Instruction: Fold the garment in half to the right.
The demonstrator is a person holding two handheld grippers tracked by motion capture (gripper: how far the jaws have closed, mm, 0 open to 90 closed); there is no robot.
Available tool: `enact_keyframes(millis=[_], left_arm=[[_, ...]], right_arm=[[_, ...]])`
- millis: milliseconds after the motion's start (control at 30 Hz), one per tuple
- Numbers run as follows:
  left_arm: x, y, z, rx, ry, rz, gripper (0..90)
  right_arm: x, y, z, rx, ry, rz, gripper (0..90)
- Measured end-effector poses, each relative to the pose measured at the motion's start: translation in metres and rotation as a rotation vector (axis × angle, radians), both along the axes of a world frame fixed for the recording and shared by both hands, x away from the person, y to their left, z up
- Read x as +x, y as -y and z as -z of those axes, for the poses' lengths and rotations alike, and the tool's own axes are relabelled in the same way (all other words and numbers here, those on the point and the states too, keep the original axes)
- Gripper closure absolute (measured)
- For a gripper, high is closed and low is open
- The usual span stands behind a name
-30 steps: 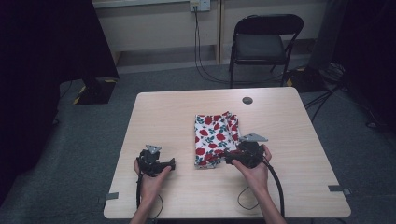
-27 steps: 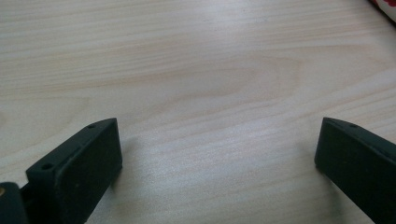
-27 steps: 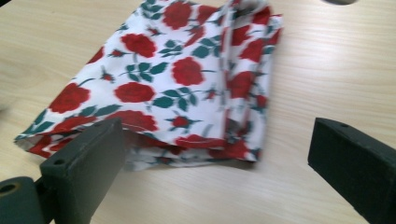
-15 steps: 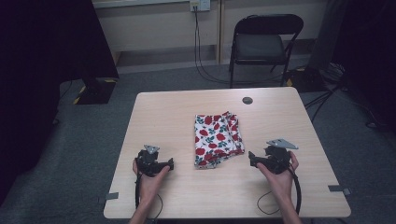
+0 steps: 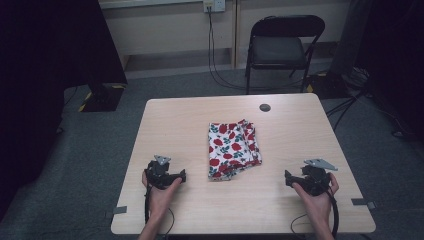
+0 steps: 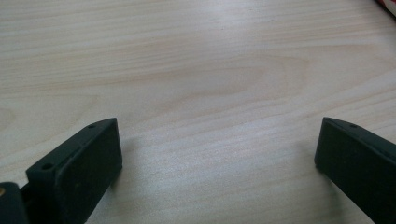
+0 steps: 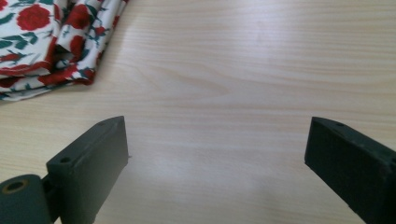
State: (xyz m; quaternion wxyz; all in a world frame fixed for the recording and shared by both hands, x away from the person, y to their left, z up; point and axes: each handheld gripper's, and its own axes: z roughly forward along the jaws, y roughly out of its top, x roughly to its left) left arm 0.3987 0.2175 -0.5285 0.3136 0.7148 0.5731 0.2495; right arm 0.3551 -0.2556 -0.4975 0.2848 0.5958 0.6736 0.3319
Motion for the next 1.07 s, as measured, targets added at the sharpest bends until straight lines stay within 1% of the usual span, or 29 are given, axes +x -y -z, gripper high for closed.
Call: enact_keyframes(millis=[33, 133, 233, 400, 433, 533, 667, 800, 1067], left_arm=[[0.000, 0.000, 0.000, 0.000, 0.000, 0.000, 0.2], [0.000, 0.000, 0.000, 0.000, 0.000, -0.003, 0.1], [-0.001, 0.000, 0.000, -0.001, -0.001, -0.016, 0.1], [-0.001, 0.000, 0.000, -0.002, -0.001, -0.017, 0.1], [-0.001, 0.000, 0.000, -0.002, -0.001, -0.017, 0.1], [-0.001, 0.000, 0.000, -0.002, -0.001, -0.017, 0.1], [-0.001, 0.000, 0.000, -0.001, -0.001, -0.017, 0.1], [-0.001, 0.000, 0.000, -0.002, -0.001, -0.017, 0.1], [-0.001, 0.000, 0.000, -0.002, -0.001, -0.017, 0.1]], right_arm=[[-0.002, 0.003, 0.001, 0.002, -0.003, 0.015, 5.1], [-0.006, 0.010, 0.006, 0.002, -0.019, 0.031, 4.9], [-0.008, 0.018, 0.011, 0.002, -0.039, 0.045, 4.5], [-0.011, 0.027, 0.018, 0.004, -0.051, 0.079, 4.6], [-0.012, 0.028, 0.020, 0.007, -0.054, 0.081, 4.6], [-0.013, 0.028, 0.024, -0.026, -0.063, 0.094, 4.5], [-0.013, 0.030, 0.028, -0.037, -0.079, 0.114, 3.4], [-0.012, 0.030, 0.029, -0.033, -0.070, 0.119, 2.6], [-0.011, 0.030, 0.030, -0.031, -0.071, 0.118, 1.3]])
